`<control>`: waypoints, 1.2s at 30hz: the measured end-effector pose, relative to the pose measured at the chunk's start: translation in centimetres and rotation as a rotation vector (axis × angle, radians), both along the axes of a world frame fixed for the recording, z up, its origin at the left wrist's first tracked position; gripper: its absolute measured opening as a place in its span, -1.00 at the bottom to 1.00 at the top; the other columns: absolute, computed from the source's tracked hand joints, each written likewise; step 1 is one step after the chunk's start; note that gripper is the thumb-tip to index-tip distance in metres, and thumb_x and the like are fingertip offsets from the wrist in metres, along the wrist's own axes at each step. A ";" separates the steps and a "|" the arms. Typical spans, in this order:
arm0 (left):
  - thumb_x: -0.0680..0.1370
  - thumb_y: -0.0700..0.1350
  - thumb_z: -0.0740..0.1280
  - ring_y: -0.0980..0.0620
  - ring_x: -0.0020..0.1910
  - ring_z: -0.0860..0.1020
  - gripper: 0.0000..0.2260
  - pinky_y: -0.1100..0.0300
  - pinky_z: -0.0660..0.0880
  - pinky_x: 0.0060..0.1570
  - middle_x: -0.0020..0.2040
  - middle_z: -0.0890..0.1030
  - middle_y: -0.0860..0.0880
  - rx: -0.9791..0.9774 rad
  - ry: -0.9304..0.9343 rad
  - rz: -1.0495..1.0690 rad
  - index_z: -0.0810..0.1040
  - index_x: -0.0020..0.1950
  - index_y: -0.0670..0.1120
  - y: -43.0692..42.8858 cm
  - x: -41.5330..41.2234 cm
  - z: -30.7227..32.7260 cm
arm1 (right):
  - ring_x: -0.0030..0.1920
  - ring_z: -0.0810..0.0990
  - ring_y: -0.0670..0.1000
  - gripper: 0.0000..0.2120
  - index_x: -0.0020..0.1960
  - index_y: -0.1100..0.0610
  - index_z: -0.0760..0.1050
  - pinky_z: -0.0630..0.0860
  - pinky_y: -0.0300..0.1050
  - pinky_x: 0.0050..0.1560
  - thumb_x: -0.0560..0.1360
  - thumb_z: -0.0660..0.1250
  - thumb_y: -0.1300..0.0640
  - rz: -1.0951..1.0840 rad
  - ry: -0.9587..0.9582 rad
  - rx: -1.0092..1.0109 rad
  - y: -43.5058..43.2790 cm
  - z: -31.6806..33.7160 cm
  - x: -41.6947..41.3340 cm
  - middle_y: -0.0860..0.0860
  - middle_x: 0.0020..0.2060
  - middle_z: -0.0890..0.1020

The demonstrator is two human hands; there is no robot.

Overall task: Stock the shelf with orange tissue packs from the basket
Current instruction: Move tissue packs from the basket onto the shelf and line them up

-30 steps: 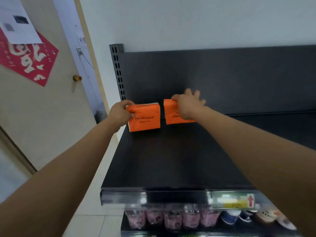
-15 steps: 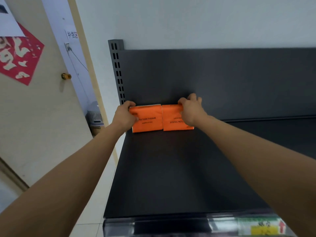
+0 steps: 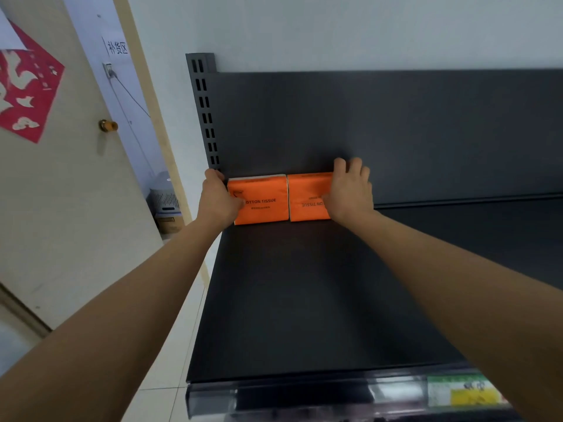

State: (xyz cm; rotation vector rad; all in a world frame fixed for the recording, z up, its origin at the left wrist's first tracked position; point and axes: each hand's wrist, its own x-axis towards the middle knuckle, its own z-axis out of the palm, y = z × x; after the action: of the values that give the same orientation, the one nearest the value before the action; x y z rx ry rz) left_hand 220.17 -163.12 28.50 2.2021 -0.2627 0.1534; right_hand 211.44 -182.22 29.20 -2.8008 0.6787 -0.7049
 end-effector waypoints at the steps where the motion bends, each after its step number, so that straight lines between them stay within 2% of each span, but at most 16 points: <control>1: 0.43 -0.30 0.39 -0.16 0.04 0.48 -0.55 0.04 0.46 -0.07 0.16 0.41 -0.20 0.012 -0.026 0.024 0.27 0.24 -0.20 0.0 -0.4 0.1 | 0.29 0.30 0.20 -0.48 0.37 0.21 0.23 0.34 0.05 0.24 0.46 0.31 0.28 0.004 -0.014 -0.036 0.1 0.0 -0.3 0.20 0.33 0.28; 5: 0.42 -0.29 0.34 -0.20 0.16 0.41 -0.60 -0.11 0.45 0.13 0.22 0.37 -0.21 0.126 -0.179 0.125 0.33 0.22 -0.20 -0.1 -2.8 1.0 | 0.39 0.27 0.13 -0.55 0.36 0.18 0.33 0.17 0.04 0.38 0.48 0.23 0.30 0.105 -0.069 -0.155 0.6 0.6 -1.9 0.11 0.35 0.37; 9: 0.45 -0.25 0.33 -0.15 0.19 0.41 -0.65 -0.03 0.43 0.20 0.24 0.36 -0.17 0.170 -0.235 -0.019 0.39 0.22 -0.16 -1.1 -7.5 2.4 | 0.35 0.35 0.08 -0.63 0.33 0.14 0.40 0.15 -0.04 0.38 0.53 0.21 0.23 0.238 -0.082 -0.165 1.8 1.4 -5.2 0.06 0.29 0.46; 12: 0.47 -0.23 0.33 -0.12 0.14 0.45 -0.70 0.10 0.43 0.11 0.20 0.38 -0.16 0.169 -0.284 -0.153 0.43 0.19 -0.15 -2.7 -12.5 3.6 | 0.29 0.39 0.09 -0.68 0.30 0.14 0.43 0.23 -0.05 0.32 0.55 0.20 0.19 0.279 -0.088 -0.137 2.1 2.0 -9.0 0.06 0.24 0.50; 16: 0.45 -0.23 0.34 -0.13 0.10 0.47 -0.74 0.12 0.37 0.13 0.13 0.45 -0.17 0.170 -0.391 -0.304 0.47 0.14 -0.17 -6.1 -20.4 4.5 | 0.29 0.39 0.11 -0.69 0.27 0.14 0.45 0.29 -0.03 0.25 0.54 0.21 0.18 0.286 -0.108 -0.090 0.3 2.5 -16.6 0.07 0.24 0.50; 18: 0.45 -0.23 0.34 -0.11 0.07 0.47 -0.74 0.18 0.34 0.07 0.11 0.47 -0.18 0.173 -0.425 -0.403 0.48 0.13 -0.19 -8.4 -24.9 4.2 | 0.26 0.40 0.13 -0.72 0.24 0.15 0.46 0.33 0.01 0.22 0.53 0.23 0.18 0.263 -0.112 -0.077 -1.4 2.3 -21.5 0.09 0.22 0.51; 22: 0.45 -0.20 0.35 0.02 -0.03 0.41 -0.73 0.23 0.32 -0.02 0.00 0.38 -0.04 0.156 -0.378 -0.605 0.48 0.14 -0.17 -13.1 -34.1 2.1 | 0.19 0.44 0.21 -0.74 0.16 0.21 0.51 0.40 0.12 0.18 0.49 0.24 0.23 0.170 -0.150 -0.020 -5.4 0.3 -31.5 0.17 0.15 0.53; 24: 0.45 -0.21 0.36 0.01 -0.05 0.43 -0.75 0.21 0.34 -0.04 -0.02 0.38 -0.04 0.165 -0.311 -0.684 0.49 0.11 -0.17 -15.2 -37.9 0.1 | 0.16 0.46 0.23 -0.73 0.15 0.23 0.52 0.41 0.12 0.16 0.47 0.23 0.26 0.097 -0.151 0.014 -7.4 -1.4 -36.3 0.20 0.11 0.54; 28: 0.45 -0.19 0.37 -0.07 0.05 0.50 -0.79 0.19 0.37 -0.05 0.00 0.49 -0.07 0.280 -0.110 -0.738 0.52 0.07 -0.16 -17.5 -43.0 -5.8 | 0.12 0.51 0.25 -0.73 0.14 0.24 0.53 0.47 0.05 0.08 0.47 0.24 0.26 -0.008 0.021 0.096 -10.5 -5.9 -43.6 0.23 0.08 0.57; 30: 0.47 -0.18 0.37 -0.08 0.09 0.50 -0.78 0.17 0.40 -0.03 0.06 0.52 -0.11 0.390 0.026 -0.742 0.52 0.09 -0.20 -17.9 -44.3 -9.1 | 0.12 0.54 0.23 -0.73 0.16 0.22 0.52 0.51 0.02 0.07 0.48 0.25 0.24 -0.023 0.193 0.161 -11.6 -8.6 -45.9 0.21 0.11 0.58; 33: 0.47 -0.18 0.34 -0.06 -0.06 0.47 -0.87 0.16 0.35 -0.14 -0.06 0.46 -0.17 0.591 0.202 -0.762 0.49 -0.04 -0.21 -17.4 -45.7 -13.2 | 0.16 0.53 0.19 -0.71 0.21 0.19 0.48 0.49 -0.04 0.06 0.50 0.26 0.20 -0.015 0.503 0.246 -12.1 -11.9 -48.5 0.16 0.17 0.57; 34: 0.46 -0.18 0.34 -0.08 -0.06 0.50 -0.87 0.17 0.33 -0.17 -0.07 0.50 -0.20 0.634 0.249 -0.762 0.51 -0.07 -0.23 -17.2 -46.1 -14.2 | 0.18 0.53 0.17 -0.69 0.24 0.19 0.47 0.49 -0.05 0.05 0.50 0.27 0.19 -0.005 0.599 0.265 -12.0 -12.8 -49.2 0.15 0.19 0.56; 36: 0.46 -0.16 0.34 -0.13 0.07 0.55 -0.76 0.16 0.38 -0.12 0.06 0.59 -0.22 0.697 0.329 -0.790 0.57 0.03 -0.30 -16.9 -47.0 -16.0 | 0.22 0.52 0.17 -0.64 0.31 0.23 0.45 0.50 -0.02 0.11 0.52 0.28 0.18 0.007 0.755 0.299 -11.8 -14.1 -50.2 0.17 0.24 0.53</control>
State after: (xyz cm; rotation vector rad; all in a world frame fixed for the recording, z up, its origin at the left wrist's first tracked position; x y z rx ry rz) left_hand 173.19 -180.02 12.51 2.5457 -1.0924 -0.8384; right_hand 161.27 -194.04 15.06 -2.7217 0.7903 0.4678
